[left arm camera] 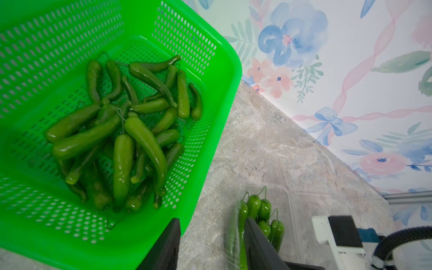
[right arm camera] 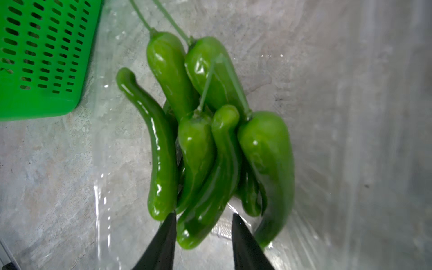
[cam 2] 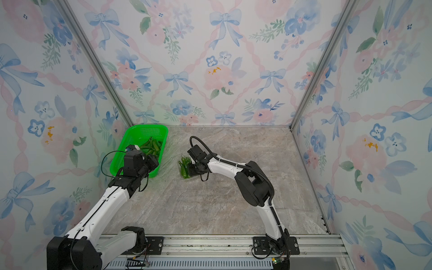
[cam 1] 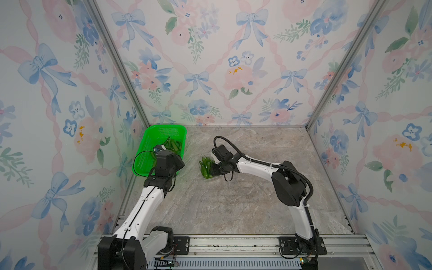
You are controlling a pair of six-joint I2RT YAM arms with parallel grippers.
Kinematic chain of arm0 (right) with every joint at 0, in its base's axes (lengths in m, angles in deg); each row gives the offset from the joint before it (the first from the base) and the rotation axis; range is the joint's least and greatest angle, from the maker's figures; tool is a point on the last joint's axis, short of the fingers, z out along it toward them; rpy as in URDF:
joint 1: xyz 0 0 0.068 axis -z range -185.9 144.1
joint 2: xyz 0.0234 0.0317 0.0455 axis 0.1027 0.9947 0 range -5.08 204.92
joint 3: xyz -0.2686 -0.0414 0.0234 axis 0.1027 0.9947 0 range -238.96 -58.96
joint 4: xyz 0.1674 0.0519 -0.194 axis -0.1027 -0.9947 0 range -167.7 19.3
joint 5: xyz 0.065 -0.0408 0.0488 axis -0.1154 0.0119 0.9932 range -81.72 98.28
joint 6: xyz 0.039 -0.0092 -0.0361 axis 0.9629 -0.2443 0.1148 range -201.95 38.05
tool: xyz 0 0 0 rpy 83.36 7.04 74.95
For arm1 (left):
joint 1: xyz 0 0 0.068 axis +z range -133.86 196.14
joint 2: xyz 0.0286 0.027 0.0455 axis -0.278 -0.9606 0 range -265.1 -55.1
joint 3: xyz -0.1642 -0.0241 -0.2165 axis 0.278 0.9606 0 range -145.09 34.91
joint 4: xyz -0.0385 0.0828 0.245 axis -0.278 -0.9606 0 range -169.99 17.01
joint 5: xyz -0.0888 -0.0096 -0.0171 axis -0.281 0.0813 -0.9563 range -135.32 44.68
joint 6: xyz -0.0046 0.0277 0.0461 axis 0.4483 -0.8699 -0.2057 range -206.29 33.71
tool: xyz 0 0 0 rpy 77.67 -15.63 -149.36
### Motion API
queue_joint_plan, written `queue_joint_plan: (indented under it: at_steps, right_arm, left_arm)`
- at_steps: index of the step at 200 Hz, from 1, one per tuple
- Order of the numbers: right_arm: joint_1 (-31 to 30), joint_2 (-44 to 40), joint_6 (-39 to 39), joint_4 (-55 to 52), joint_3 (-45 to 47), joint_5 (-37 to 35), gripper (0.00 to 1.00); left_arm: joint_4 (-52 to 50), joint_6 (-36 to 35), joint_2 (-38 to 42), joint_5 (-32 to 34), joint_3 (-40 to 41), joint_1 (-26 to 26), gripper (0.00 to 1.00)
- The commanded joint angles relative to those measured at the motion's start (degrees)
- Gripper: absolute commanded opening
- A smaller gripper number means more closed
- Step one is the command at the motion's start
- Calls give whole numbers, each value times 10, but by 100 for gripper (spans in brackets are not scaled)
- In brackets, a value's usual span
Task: Take small green peppers out of containers
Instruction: Pick up the green pepper from the packing box.
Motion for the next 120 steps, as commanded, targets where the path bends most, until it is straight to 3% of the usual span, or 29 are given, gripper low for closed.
queue_joint_plan:
  at_steps: [1, 41, 120]
  right_arm:
    - [-9, 22, 16, -30, -28, -12, 40]
    - [-11, 27, 22, -30, -30, -12, 32]
    - [-6, -11, 19, -17, 0, -22, 14]
  left_arm:
    - [-10, -22, -5, -20, 7, 26, 48]
    - [-9, -32, -48, -45, -7, 65, 47]
    - [-8, -44, -157, -62, -49, 80, 45]
